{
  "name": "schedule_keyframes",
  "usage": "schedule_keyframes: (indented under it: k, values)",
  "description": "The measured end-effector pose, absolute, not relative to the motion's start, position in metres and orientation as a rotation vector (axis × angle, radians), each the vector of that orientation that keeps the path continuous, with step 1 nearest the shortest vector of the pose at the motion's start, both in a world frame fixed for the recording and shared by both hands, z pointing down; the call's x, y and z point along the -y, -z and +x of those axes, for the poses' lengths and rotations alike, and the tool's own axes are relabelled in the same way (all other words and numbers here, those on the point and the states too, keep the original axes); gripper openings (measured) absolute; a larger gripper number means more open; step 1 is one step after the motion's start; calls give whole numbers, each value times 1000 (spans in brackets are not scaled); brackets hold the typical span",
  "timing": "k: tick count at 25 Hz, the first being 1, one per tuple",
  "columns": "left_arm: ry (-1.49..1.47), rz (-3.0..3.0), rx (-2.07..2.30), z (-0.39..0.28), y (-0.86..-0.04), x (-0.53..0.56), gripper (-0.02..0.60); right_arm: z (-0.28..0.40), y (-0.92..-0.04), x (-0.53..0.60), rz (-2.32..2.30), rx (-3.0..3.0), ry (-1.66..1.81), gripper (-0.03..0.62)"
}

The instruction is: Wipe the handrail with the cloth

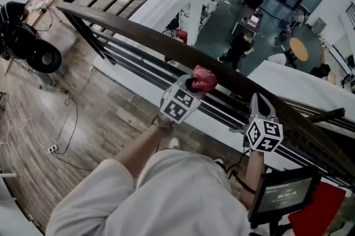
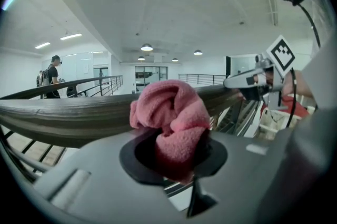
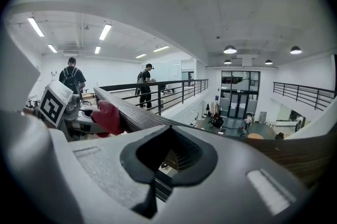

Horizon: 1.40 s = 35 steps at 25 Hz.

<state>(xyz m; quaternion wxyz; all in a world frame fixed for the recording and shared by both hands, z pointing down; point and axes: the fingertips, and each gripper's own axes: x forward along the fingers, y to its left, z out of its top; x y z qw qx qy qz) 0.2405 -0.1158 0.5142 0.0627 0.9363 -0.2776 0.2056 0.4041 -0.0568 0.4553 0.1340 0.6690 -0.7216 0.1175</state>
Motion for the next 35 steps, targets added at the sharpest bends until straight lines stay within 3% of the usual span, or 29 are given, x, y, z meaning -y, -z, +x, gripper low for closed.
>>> schedule_keyframes:
  k: [35]
  values:
    - [-578, 2687, 1100, 123, -509, 188, 94, 413, -455, 54, 2038, 1984, -352, 2]
